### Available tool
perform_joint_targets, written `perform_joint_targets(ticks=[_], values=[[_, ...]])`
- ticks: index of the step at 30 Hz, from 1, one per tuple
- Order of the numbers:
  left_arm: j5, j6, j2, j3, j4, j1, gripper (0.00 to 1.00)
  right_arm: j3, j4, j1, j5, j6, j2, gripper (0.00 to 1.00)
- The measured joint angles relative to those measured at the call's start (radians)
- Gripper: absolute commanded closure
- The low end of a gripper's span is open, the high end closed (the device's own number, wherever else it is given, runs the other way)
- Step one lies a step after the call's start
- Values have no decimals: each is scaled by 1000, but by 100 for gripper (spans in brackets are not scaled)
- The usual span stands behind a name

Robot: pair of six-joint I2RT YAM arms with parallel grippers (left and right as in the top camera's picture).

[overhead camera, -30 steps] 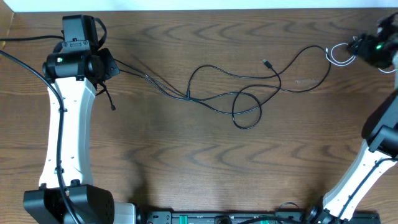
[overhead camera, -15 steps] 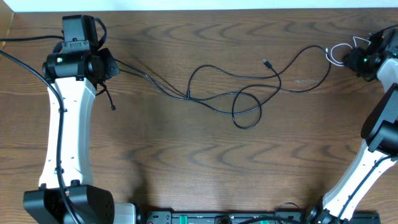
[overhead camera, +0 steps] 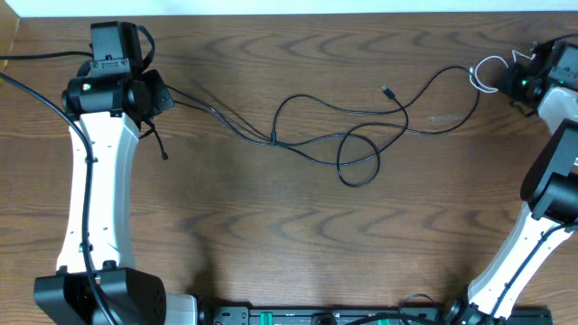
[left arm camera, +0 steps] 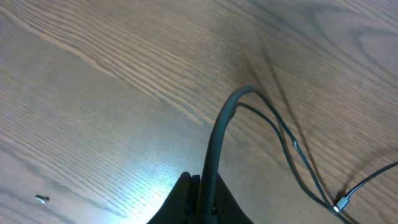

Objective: Untangle cables

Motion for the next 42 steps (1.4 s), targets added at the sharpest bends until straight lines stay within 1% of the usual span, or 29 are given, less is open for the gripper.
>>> perform_joint_targets(ticks=[4,9,12,17,20,24,29,31,34,36,38,42], values=[[0,0,0,0,0,0,93,122,-81,-24,-16,47,-29,99],[0,0,0,0,0,0,93,306,-192,-79,14,89,-137,99],[0,0,0,0,0,0,93,388,-187,-108,86,102,-197,99],[0,0,0,0,0,0,93,409,-154,-126,194,107,-219,99],[0,0,0,0,0,0,93,409,-182,-124,192,97,-196,99],[0,0,0,0,0,0,93,401,-356,-116,138,83,-180,99],[0,0,0,0,0,0,93,396,-600,-97,10,42,-178,99],[0,0,0,0,0,0,93,396,-672,-92,-51,24,-178,99],[0,0,0,0,0,0,92,396,-729,-90,-121,5,-178,99],[0,0,0,0,0,0,92,396,-721,-93,-146,-8,-178,99],[0,0,0,0,0,0,93,395,-663,-97,-159,-16,-178,99],[0,0,0,0,0,0,92,395,-460,-111,-151,-28,-178,99]])
